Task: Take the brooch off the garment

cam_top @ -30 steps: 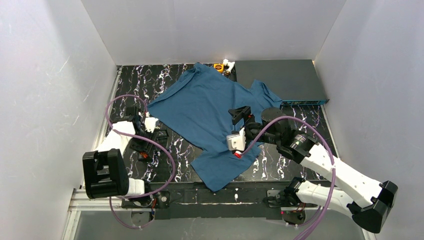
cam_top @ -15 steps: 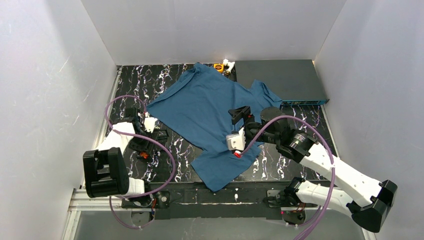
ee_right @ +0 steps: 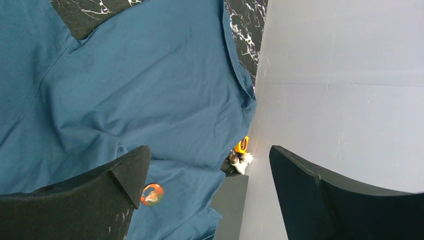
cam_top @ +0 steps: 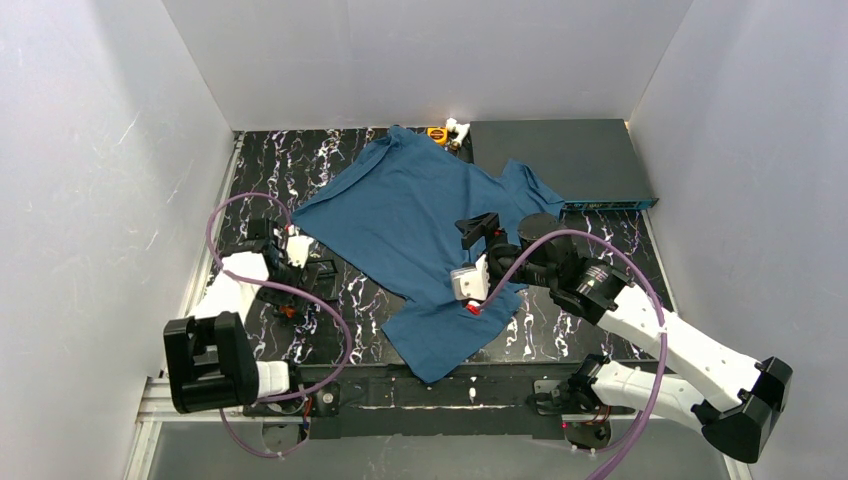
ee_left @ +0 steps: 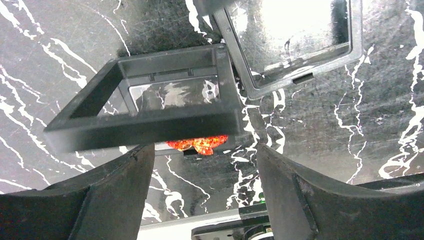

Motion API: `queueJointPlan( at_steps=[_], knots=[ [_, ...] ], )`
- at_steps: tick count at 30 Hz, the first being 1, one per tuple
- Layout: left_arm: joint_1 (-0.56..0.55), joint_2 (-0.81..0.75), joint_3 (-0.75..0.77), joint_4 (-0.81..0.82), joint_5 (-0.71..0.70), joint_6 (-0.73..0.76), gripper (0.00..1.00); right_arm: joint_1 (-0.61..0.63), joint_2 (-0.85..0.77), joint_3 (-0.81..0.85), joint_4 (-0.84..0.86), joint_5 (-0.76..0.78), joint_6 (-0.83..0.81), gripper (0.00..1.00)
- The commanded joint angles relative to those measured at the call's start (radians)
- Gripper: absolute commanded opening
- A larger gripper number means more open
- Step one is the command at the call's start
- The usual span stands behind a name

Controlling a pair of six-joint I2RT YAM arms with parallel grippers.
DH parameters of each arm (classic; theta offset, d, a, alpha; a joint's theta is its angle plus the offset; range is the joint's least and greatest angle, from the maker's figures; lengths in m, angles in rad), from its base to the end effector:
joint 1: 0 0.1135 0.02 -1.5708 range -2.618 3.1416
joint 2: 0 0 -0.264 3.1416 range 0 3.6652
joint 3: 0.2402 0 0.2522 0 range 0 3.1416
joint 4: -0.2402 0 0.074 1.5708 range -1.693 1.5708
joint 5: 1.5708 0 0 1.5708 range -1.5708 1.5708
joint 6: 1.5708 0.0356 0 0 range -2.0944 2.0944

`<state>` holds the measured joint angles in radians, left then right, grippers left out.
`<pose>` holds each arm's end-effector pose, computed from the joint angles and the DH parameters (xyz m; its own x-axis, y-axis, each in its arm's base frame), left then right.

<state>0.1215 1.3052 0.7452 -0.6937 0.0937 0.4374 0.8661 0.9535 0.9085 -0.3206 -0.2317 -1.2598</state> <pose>0.2230 0.0239 0.1850 -0.8932 0.3158 -0.3201 0.3164 0.9472 0.0515 0.1337 0.1699 0.3389 0.7673 -0.5281 -0.3639 -0.4899 -0.1163 -0.8640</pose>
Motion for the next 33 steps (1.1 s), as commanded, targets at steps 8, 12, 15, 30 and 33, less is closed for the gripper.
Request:
queueJointPlan(
  at_steps=[8,12,15,30,33],
  knots=[
    [0.006,-0.196,0.038,-0.205,0.082,-0.014,0.81,0.004,0.016,0.073,-0.018,-0.014,0.089,0.98],
    [0.004,-0.266,0.116,-0.311,0.184,0.017,0.94,0.004,0.049,0.117,-0.061,0.012,0.222,0.98],
    [-0.003,-0.28,0.201,-0.393,0.256,0.04,0.98,0.004,0.101,0.163,-0.076,0.048,0.308,0.98],
    [-0.17,-0.14,0.507,-0.304,0.375,-0.088,0.98,-0.349,0.435,0.428,-0.325,0.009,0.737,0.96],
    [-0.235,-0.093,0.536,-0.247,0.359,-0.134,0.98,-0.41,0.484,0.408,-0.34,0.045,0.801,0.92]
  ],
)
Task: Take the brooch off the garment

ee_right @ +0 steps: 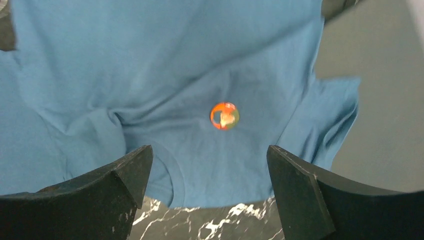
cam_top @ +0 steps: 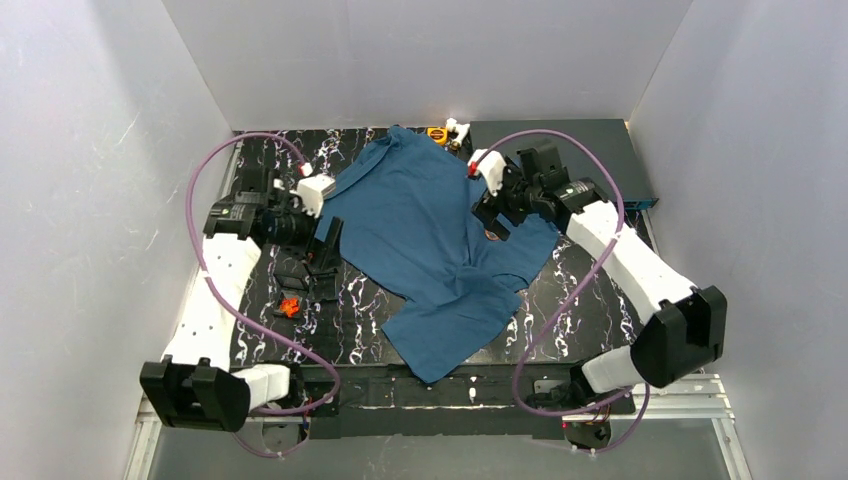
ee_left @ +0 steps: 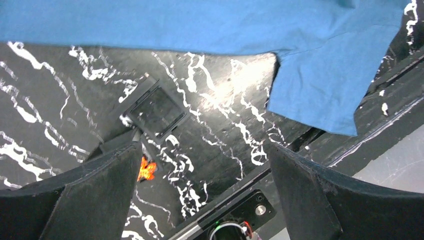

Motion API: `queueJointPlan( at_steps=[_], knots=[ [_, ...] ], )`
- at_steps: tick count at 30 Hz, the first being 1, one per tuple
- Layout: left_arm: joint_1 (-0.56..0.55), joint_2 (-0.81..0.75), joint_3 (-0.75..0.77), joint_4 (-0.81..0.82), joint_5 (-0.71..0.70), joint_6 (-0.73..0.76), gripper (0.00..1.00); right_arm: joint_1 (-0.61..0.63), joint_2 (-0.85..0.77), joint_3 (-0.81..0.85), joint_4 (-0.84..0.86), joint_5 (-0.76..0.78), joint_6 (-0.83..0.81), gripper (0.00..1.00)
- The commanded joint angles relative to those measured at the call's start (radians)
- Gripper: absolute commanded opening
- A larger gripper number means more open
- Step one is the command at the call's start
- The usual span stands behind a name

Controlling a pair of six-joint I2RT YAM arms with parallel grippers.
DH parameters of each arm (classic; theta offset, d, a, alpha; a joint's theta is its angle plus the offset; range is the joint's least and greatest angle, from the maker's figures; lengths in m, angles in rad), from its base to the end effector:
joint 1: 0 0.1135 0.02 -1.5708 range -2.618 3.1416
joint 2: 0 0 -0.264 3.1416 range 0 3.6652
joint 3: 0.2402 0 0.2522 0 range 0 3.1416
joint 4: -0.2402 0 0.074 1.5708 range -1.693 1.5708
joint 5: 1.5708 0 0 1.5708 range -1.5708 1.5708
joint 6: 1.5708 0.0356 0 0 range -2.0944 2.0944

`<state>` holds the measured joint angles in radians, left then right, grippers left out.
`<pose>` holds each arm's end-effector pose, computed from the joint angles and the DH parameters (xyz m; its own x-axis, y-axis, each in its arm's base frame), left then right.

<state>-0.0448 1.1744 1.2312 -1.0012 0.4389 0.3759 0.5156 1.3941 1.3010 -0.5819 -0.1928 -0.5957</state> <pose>0.2206 -0.0250 0.3448 -0.6466 0.3616 -0.6717 0.5663 0.8175 -0.1050 0.2647 0.1579 0.3423 -0.1055 -0.6928 -0.7134 -0.8133 0.4729 -0.3389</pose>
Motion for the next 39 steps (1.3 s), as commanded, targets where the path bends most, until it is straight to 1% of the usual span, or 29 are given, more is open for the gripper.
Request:
queueJointPlan(
  at_steps=[1,6,10,13,18,29,39],
  knots=[
    [-0.087,0.054,0.061,0.076,0.009,-0.088,0.98,-0.069,0.064,-0.005,-0.076,0.035,0.161,0.91],
    [-0.111,0.138,0.122,0.127,0.007,-0.154,0.98,-0.097,0.143,-0.068,-0.044,0.169,0.267,0.84],
    [-0.12,0.177,0.151,0.141,-0.003,-0.166,0.98,-0.097,0.206,-0.093,0.022,0.237,0.322,0.82],
    [-0.122,0.195,0.159,0.145,-0.01,-0.174,0.98,-0.097,0.256,-0.095,0.066,0.264,0.346,0.79],
    [-0.122,0.208,0.162,0.154,-0.027,-0.192,0.98,-0.093,0.33,-0.088,0.132,0.267,0.357,0.77],
    [-0.122,0.203,0.145,0.164,-0.05,-0.218,0.98,-0.068,0.482,-0.008,0.209,0.257,0.4,0.77],
    [-0.122,0.189,0.132,0.163,-0.061,-0.219,0.98,-0.068,0.553,0.068,0.217,0.251,0.437,0.77]
  ],
)
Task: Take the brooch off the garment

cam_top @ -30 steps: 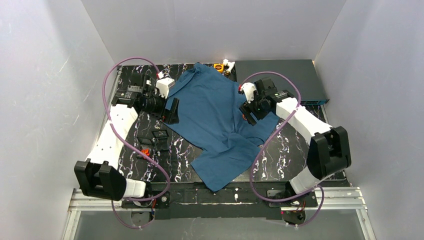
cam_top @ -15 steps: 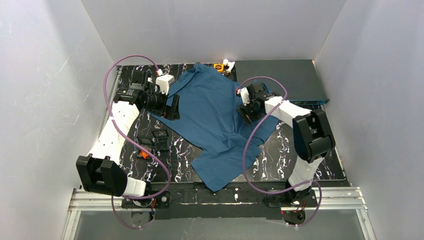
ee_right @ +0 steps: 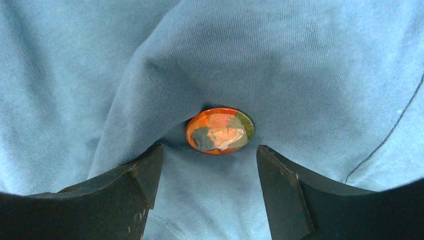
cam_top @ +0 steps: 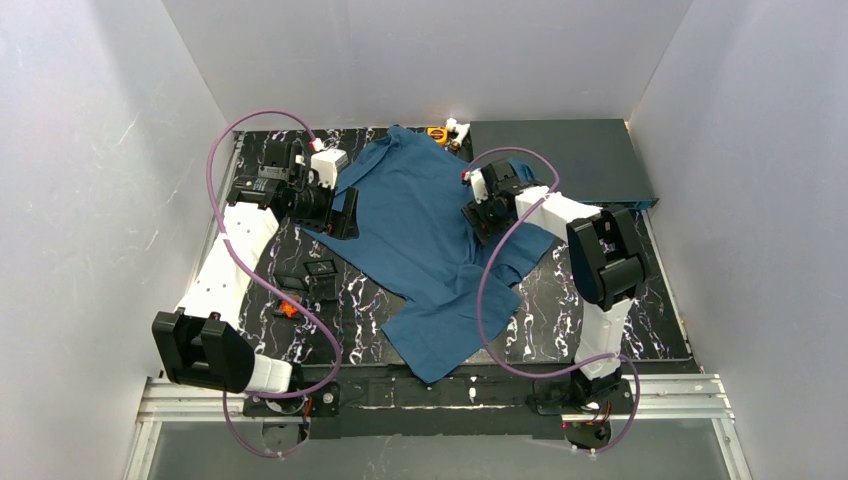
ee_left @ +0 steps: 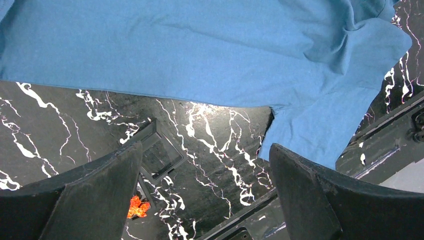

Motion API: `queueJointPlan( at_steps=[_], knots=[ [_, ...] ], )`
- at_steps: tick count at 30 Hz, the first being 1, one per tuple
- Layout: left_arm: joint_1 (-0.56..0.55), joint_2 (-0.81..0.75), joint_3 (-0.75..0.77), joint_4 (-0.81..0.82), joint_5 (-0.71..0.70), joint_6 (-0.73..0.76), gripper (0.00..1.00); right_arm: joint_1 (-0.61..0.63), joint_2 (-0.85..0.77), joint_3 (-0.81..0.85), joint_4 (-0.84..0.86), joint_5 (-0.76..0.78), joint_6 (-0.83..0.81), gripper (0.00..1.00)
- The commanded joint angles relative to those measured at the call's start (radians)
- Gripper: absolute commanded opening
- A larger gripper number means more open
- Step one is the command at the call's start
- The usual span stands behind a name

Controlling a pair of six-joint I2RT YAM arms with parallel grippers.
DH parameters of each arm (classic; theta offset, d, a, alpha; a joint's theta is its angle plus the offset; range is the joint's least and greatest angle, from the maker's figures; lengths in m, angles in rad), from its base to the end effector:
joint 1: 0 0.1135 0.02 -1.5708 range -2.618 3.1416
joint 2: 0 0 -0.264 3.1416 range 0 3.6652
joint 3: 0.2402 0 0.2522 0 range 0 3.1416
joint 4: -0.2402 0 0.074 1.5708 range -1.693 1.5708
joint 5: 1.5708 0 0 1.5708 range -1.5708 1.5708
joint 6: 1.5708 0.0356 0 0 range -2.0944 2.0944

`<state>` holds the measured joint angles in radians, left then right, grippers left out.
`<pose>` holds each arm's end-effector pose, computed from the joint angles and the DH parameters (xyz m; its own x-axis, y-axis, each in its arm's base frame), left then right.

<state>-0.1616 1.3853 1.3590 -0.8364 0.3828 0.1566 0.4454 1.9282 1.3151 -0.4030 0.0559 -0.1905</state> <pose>0.2815 -0.0594 0.3452 -0.6799 0.2574 -0.6867 0.5012 0.8467 -0.1788 0.3663 0.1727 0.1758 -0.6768 -0.5326 -0.5082 -0.5415 0.8278 -0.1464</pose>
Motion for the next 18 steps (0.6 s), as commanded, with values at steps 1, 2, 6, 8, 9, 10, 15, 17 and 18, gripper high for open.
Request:
queueJointPlan(
  at_steps=[1,2,6,8,9,10,15,17,18],
  knots=[
    [-0.006,-0.023,0.003,-0.001,-0.007,0.002,0.98,0.002,0.024,0.06,0.033,0.001,0.035,0.76],
    [-0.006,-0.023,0.003,-0.002,-0.008,0.003,0.98,0.0,0.029,0.065,0.029,0.0,0.038,0.76],
    [-0.006,-0.024,0.005,-0.002,-0.008,0.012,0.98,-0.015,0.026,0.075,0.003,-0.034,0.042,0.74],
    [-0.005,-0.027,0.002,-0.001,-0.01,0.014,0.98,-0.025,0.005,0.073,-0.004,-0.049,0.043,0.74],
    [-0.006,-0.028,-0.002,-0.001,-0.009,0.014,0.98,-0.029,-0.005,0.073,-0.005,-0.082,0.042,0.74],
    [-0.006,-0.029,-0.003,-0.001,-0.007,0.015,0.98,-0.032,-0.013,0.073,-0.007,-0.098,0.042,0.74],
    [-0.006,-0.029,-0.012,0.0,-0.001,0.011,0.98,-0.035,-0.036,0.079,-0.006,-0.116,0.041,0.75],
    [-0.006,-0.027,-0.011,0.0,-0.001,0.012,0.98,-0.037,-0.031,0.08,-0.001,-0.116,0.043,0.75],
    [-0.006,-0.027,-0.01,0.001,-0.002,0.012,0.98,-0.039,-0.026,0.083,-0.001,-0.117,0.045,0.74]
  ],
)
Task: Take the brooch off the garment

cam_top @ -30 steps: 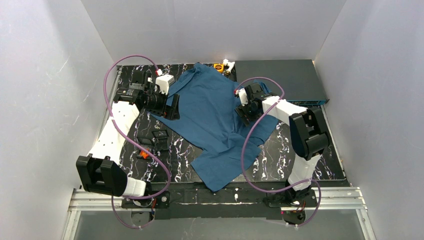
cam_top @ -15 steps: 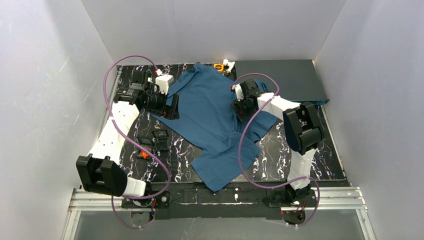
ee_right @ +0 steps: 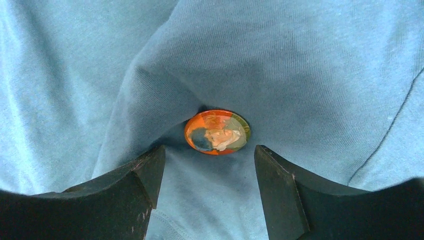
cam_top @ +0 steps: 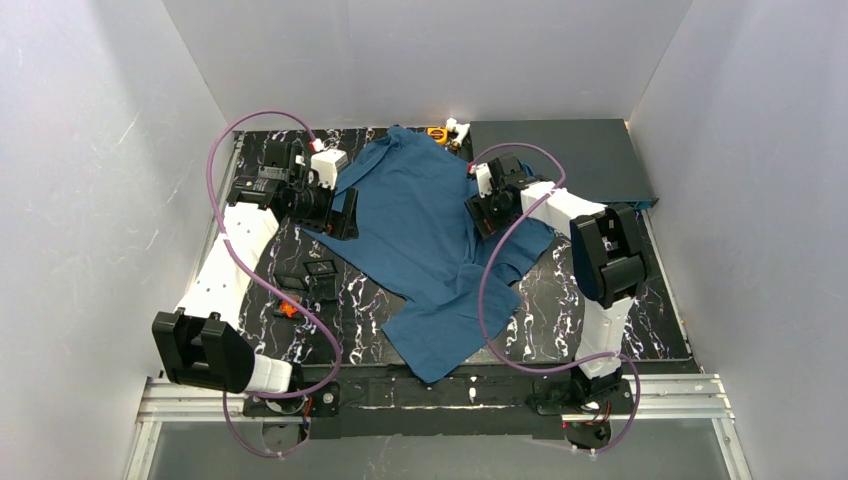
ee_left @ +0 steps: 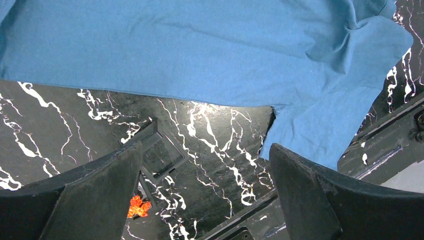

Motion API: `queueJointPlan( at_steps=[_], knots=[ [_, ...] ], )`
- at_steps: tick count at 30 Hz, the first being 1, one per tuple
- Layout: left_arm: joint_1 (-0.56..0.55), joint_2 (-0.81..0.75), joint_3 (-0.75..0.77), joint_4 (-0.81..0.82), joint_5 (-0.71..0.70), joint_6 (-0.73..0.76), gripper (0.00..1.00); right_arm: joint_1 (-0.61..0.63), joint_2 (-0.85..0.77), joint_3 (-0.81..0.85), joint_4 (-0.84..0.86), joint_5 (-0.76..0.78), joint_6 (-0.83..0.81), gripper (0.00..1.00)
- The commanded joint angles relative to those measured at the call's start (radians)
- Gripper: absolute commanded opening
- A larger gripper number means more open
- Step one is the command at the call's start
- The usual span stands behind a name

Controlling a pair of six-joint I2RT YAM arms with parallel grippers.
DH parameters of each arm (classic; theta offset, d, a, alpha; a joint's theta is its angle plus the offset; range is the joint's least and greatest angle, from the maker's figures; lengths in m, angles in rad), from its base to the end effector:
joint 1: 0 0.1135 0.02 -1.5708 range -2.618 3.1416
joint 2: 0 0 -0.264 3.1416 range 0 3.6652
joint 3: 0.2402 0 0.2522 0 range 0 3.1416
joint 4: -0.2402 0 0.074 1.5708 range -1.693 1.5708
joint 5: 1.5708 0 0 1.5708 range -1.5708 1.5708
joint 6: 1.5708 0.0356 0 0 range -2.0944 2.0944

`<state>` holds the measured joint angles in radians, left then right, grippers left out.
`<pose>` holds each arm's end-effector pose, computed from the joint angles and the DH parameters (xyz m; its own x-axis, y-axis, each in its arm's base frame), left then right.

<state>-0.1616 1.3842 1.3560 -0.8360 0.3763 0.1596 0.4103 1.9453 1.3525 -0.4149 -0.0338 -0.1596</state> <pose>0.2813 -0.0591 0.3445 -0.6799 0.2606 -0.6854 0.4995 0.8489 -0.1728 0.3771 0.1653 0.1794 -0.6996 -0.4775 -0.5316 -0.5331 0.8441 -0.0566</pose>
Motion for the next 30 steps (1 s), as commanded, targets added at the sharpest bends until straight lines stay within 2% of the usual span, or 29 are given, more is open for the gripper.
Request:
queueJointPlan(
  at_steps=[1,24,30],
  knots=[
    [-0.006,-0.024,-0.005,0.001,0.006,0.008,0.98,-0.006,-0.037,0.05,0.008,-0.03,0.016,0.74],
    [-0.005,-0.003,-0.001,0.005,0.009,-0.006,0.98,-0.02,0.034,0.011,0.034,0.011,0.016,0.67],
    [-0.006,0.0,0.001,0.005,0.017,0.003,0.98,-0.018,0.013,0.024,0.021,-0.016,0.012,0.5]
  ],
)
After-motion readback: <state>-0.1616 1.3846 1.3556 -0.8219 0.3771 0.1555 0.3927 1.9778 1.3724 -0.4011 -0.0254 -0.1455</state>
